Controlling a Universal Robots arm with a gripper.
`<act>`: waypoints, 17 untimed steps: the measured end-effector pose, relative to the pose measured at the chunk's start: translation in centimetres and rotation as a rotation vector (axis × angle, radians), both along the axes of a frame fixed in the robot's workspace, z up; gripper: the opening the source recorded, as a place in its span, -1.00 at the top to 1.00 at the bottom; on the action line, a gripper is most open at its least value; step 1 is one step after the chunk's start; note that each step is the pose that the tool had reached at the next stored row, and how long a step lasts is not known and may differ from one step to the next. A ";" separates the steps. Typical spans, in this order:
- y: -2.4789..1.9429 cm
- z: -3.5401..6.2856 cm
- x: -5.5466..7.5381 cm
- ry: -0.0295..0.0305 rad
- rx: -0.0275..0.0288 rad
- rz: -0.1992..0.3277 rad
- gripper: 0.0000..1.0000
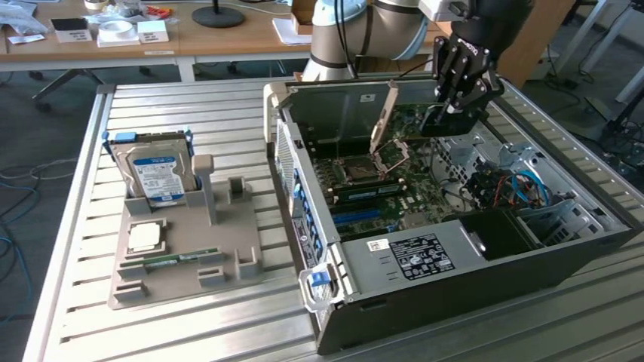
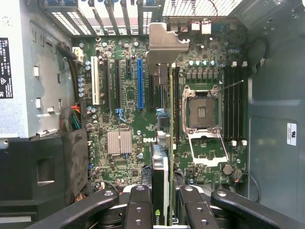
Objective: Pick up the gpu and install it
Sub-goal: 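Insert the gpu into the slot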
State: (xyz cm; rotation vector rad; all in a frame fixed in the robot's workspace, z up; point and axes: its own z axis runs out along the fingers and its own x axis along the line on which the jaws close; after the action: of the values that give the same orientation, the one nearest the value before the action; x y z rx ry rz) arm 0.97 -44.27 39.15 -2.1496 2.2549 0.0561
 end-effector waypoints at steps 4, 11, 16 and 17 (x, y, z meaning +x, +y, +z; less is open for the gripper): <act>-0.10 -0.03 0.0 -0.0001 0.0003 0.000 0.46; -0.11 -0.23 0.0 0.0000 0.0000 0.000 0.46; -0.11 -0.24 0.0 0.0000 0.0001 0.000 0.46; -0.11 -0.24 0.0 0.0000 0.0001 0.000 0.46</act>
State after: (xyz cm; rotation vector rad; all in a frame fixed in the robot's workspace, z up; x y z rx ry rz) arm 0.93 -44.38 38.91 -2.1495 2.2549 0.0562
